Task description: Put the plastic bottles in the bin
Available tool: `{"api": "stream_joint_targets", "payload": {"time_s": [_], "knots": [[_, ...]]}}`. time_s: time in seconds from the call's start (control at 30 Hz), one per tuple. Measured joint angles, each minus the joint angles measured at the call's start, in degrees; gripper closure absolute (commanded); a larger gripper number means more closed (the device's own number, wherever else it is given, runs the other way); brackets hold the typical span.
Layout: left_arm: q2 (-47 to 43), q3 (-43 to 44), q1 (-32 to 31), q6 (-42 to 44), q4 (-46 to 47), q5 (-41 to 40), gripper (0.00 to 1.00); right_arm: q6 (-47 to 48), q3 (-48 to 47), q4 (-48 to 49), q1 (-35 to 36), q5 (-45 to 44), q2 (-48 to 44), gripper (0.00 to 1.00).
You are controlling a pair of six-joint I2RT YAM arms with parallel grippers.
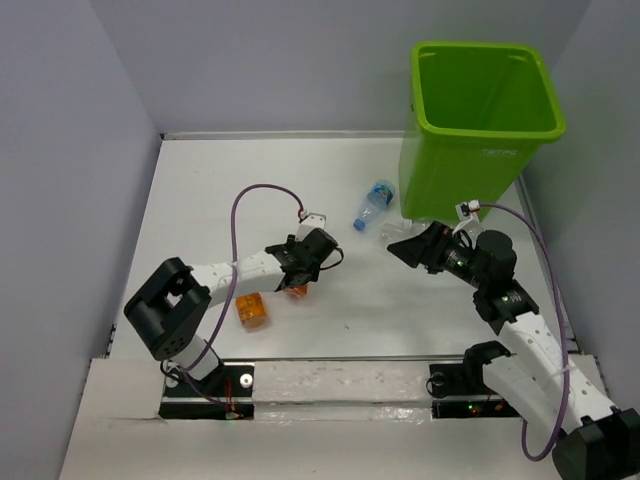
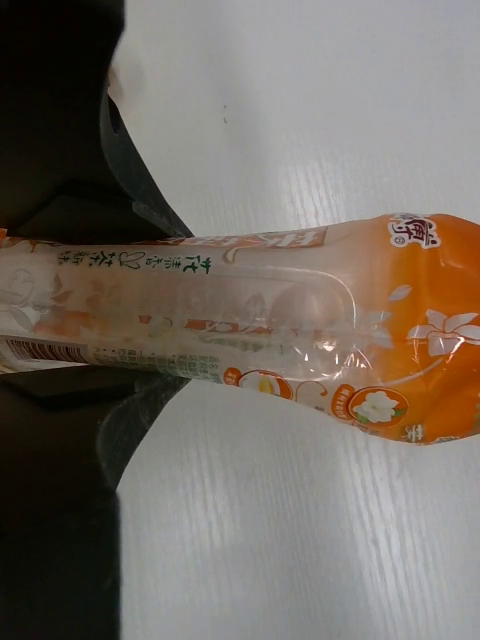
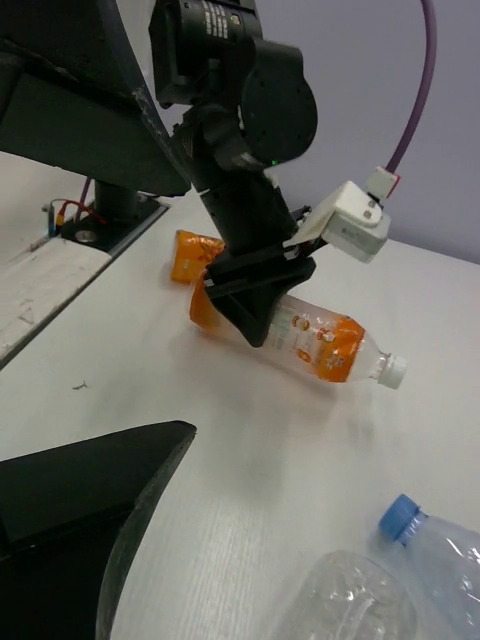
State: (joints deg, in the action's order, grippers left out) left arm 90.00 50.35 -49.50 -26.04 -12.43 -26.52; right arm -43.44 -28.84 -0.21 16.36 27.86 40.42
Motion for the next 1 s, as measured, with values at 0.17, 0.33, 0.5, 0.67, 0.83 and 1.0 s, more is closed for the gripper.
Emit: {"api": "stream_joint_targets", "payload": {"time_s": [0.17, 0.33, 0.5, 0.67, 0.83, 1.0], "knots": [[-11.2, -3.5, -3.6, 1.0, 5.8, 4.9, 0.65, -3.5, 1.6, 7.0, 3.0, 2.1, 4.5, 0.00], [-23.2, -7.7, -5.6, 1.6, 17.1, 15.5, 0.64, -3.0, -1.6, 9.8, 11.0, 2.0, 11.9, 0.00], [-25.6, -9.9, -6.6, 1.8, 23.7, 24.1, 0.62, -2.4, -6.4, 12.5, 16.4, 0.6, 19.1, 0.00], [-26.2, -10.5, -8.2, 2.4, 26.0, 32.5, 0.55, -2.2, -10.2, 14.4, 17.6, -0.3, 22.7, 0.21], [-30.7, -10.6, -7.5, 2.8, 25.7, 32.7, 0.15, -1.7, -16.0, 12.8, 17.9, -2.1, 25.2, 0.79], [-38.6, -10.6, -8.0, 1.8, 24.5, 29.3, 0.01, -0.2, -22.9, 10.0, 18.5, -4.7, 25.0, 0.83]]}}
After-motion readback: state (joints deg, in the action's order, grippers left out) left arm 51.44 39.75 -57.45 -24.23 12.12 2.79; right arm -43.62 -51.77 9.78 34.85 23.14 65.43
